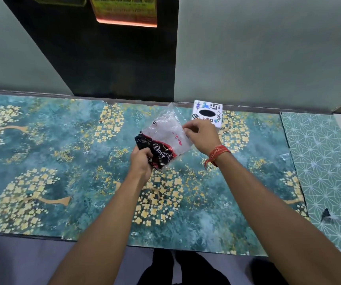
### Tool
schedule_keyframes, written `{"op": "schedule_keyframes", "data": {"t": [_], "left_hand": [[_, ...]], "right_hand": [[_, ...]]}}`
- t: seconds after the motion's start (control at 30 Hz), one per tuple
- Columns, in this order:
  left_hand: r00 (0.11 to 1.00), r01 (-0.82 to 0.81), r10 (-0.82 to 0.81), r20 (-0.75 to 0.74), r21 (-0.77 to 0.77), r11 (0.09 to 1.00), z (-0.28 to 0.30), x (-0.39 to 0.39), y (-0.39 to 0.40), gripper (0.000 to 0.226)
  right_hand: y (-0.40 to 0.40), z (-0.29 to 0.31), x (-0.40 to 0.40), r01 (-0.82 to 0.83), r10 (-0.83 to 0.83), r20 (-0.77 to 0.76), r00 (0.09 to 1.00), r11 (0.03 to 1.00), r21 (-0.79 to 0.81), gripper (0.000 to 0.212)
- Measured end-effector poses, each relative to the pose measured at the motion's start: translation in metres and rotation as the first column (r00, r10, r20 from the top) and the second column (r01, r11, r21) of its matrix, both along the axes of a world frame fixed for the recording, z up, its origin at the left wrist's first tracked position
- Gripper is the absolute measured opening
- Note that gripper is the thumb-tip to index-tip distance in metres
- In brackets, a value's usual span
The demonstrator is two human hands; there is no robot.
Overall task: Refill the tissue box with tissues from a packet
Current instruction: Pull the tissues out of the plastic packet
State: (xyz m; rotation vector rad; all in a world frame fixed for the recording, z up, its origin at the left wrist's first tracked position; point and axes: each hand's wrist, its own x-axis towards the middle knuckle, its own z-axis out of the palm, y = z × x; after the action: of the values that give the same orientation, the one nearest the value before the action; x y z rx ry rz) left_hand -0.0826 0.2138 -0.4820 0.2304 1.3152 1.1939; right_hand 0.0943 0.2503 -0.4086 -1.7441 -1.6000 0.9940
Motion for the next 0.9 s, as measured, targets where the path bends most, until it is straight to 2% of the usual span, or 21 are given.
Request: {"op": "schedule_keyframes", "data": {"t": [0.13,0.27,0.33,0.43,0.47,0.53,0.63,0.7,0.8,0.9], "left_hand": [[0.999,0.045,-0.045,-0.011,-0.013,0.999,-0.005,0.001,0.006,0.042],[0.996,0.08,-0.08,-0.027,-0.02,0.997,-0.006,0.004,0.009,0.046],[0.995,0.098,-0.098,-0.022,-0.017,0.995,-0.006,0.006,0.011,0.051],[0.993,0.114,-0.115,-0.039,-0.025,0.993,-0.003,0.009,0.014,0.056],[0.992,0.117,-0.118,-0.044,-0.026,0.993,-0.002,0.01,0.015,0.056],[0.991,0.121,-0.123,-0.055,-0.035,0.992,0.0,0.011,0.018,0.055],[0.99,0.102,-0.107,-0.094,-0.062,0.993,-0.002,0.011,0.021,0.053],[0.991,0.047,-0.058,-0.118,-0.093,0.995,-0.008,0.006,0.021,0.054],[0.991,-0.094,0.074,-0.113,-0.183,0.979,-0.018,-0.009,0.019,0.036],[0.933,-0.271,0.17,-0.316,-0.31,0.911,-0.036,-0.034,0.02,0.022]], "right_hand": [[0.007,0.0,0.004,-0.082,0.086,0.035,0.996,0.992,-0.097,0.036],[0.009,0.003,0.007,-0.169,0.178,0.011,0.984,0.953,-0.249,0.07],[0.011,0.003,0.007,-0.188,0.2,0.009,0.98,0.939,-0.289,0.081],[0.015,0.002,0.006,-0.189,0.192,-0.017,0.981,0.937,-0.296,0.073],[0.017,-0.001,0.006,-0.191,0.184,-0.049,0.982,0.94,-0.284,0.062],[0.018,-0.002,0.006,-0.189,0.171,-0.096,0.981,0.954,-0.232,0.026],[0.017,-0.003,0.007,-0.164,0.139,-0.144,0.98,0.969,-0.183,0.015],[0.016,-0.004,0.01,-0.088,0.05,-0.226,0.973,0.983,-0.161,0.019],[0.016,-0.006,0.023,0.049,-0.115,-0.423,0.899,0.985,-0.165,0.022],[0.013,-0.007,0.039,0.138,-0.268,-0.605,0.749,0.957,-0.254,0.014]]}}
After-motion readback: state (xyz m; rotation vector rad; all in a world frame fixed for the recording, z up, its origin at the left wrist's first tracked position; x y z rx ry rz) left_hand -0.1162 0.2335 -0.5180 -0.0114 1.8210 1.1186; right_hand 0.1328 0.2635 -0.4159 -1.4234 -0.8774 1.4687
